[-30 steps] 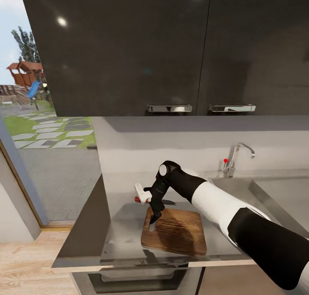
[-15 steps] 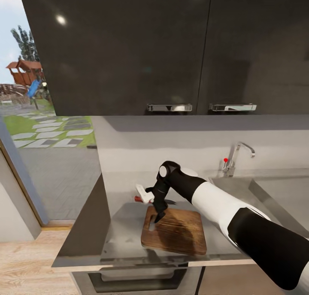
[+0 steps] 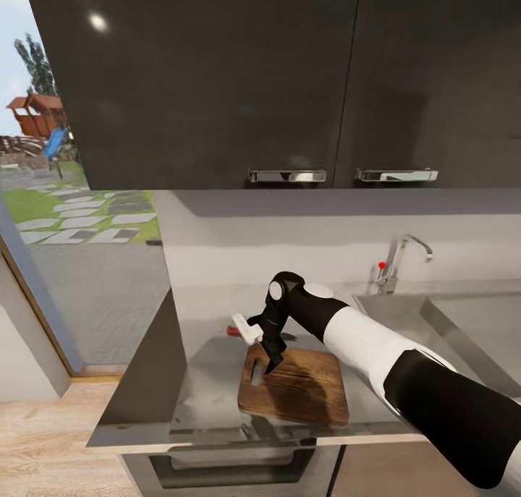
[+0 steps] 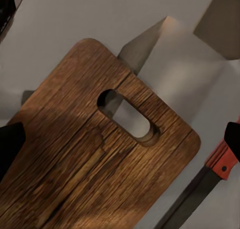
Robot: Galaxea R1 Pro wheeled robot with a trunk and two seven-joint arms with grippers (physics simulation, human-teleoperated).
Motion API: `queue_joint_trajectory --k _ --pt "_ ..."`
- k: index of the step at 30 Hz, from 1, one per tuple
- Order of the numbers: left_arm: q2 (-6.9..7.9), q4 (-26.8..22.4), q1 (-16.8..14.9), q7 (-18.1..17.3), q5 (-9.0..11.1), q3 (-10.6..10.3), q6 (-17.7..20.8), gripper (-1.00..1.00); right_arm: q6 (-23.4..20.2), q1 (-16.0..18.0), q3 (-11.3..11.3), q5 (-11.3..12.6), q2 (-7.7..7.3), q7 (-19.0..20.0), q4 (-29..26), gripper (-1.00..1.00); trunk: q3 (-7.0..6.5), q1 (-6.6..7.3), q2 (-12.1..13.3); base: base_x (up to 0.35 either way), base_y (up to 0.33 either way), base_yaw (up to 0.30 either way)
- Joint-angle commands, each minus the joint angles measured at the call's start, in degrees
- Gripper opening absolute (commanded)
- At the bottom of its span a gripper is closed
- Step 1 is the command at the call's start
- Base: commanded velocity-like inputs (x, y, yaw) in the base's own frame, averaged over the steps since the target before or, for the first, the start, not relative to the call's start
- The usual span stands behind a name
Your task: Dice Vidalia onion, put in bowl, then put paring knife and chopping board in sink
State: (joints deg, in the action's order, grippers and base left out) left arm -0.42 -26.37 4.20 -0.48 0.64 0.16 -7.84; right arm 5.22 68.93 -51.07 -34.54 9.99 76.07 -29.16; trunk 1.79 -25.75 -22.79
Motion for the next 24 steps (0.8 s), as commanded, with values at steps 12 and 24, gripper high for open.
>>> queue_joint_trajectory --k 12,24 --pt "-0.02 -0.09 0.01 -0.05 0.07 0.02 -0.07 1.00 0.58 0.06 -0.02 -0.35 0.01 -2.90 -0.04 1.00 1.24 -0.04 -0.13 0.000 0.000 0.000" --pt "-0.02 -0.09 0.01 -0.05 0.07 0.02 -0.07 1.00 0.58 0.06 0.00 -0.40 0.01 -3.03 -0.05 1.00 2.36 -0.04 -0.13 0.020 0.000 0.000"
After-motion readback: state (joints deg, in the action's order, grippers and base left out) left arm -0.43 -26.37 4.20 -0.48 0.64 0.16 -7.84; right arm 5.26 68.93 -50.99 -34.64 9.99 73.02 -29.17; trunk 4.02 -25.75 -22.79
